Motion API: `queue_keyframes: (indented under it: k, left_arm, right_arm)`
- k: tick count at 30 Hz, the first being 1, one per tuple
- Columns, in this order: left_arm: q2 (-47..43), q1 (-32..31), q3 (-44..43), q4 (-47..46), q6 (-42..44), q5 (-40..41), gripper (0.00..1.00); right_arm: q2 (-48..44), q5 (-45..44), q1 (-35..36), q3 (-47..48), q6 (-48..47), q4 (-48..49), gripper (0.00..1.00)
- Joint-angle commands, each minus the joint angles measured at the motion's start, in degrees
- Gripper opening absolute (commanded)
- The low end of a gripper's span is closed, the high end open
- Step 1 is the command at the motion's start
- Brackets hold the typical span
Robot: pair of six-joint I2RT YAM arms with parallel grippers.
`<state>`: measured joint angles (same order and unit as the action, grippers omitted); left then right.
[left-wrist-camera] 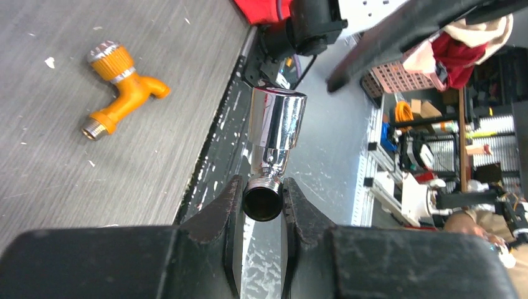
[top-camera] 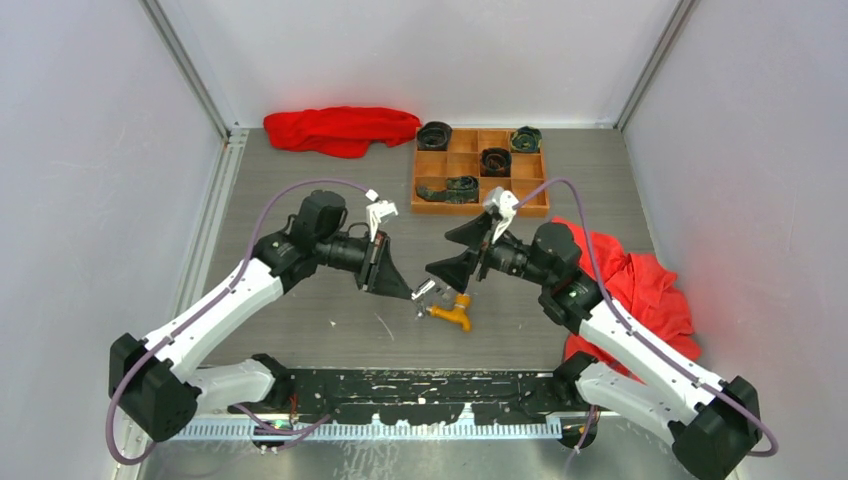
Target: Install the water faucets
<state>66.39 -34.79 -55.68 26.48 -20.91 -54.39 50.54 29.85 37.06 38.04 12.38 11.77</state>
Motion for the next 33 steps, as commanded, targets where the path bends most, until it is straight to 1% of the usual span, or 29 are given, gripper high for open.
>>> queue_keyframes:
  k: [1,3,4,5,8,9,13,18,20,23,30,33]
  left_arm:
    - [-5.0,0.6,1.8,-10.6,-6.2,5.1,0.0]
    - [-7.1,0.8,4.0,-15.4,-10.3,9.3,0.0]
    - [-8.6,0.9,5.3,-17.9,-12.3,11.1,0.0]
    - [-9.6,0.9,6.9,-20.2,-14.1,13.0,0.0]
    - [-11.9,1.0,9.8,-25.1,-18.4,16.9,0.0]
    - [-12.9,1.1,10.6,-27.1,-20.1,18.4,0.0]
    - [-13.4,1.0,10.6,-27.5,-20.9,19.8,0.0]
    - [-12.8,1.0,10.1,-28.3,-21.3,20.2,0.0]
    - [-12.3,1.0,9.9,-28.6,-21.4,20.3,0.0]
    - [-11.8,1.0,9.3,-28.3,-21.4,20.5,0.0]
    - [-11.7,1.0,9.2,-28.5,-22.4,21.4,0.0]
    - [-11.6,1.0,9.3,-29.0,-22.9,21.5,0.0]
  right_arm:
    - [-1.4,6.1,-6.9,-4.6,15.4,18.3,1.0]
    - [0.3,11.1,-10.5,-7.8,24.3,28.7,1.0]
    - [1.5,13.1,-12.0,-9.5,31.2,34.7,1.0]
    - [3.1,14.6,-13.8,-11.2,36.0,41.5,1.0]
    - [8.4,16.6,-14.9,-14.0,45.9,56.8,1.0]
    - [11.9,18.2,-14.9,-14.4,51.5,67.1,1.0]
    - [17.0,21.0,-14.8,-12.8,54.3,67.8,1.0]
    - [20.2,20.6,-14.5,-13.4,58.4,73.9,1.0]
    - [20.9,20.3,-13.2,-13.4,57.6,74.7,1.0]
    - [21.5,19.5,-9.5,-12.6,55.2,74.6,1.0]
    - [21.6,12.6,-1.7,-13.8,49.5,75.6,1.0]
    - [23.4,11.8,-0.9,-13.5,50.8,76.1,1.0]
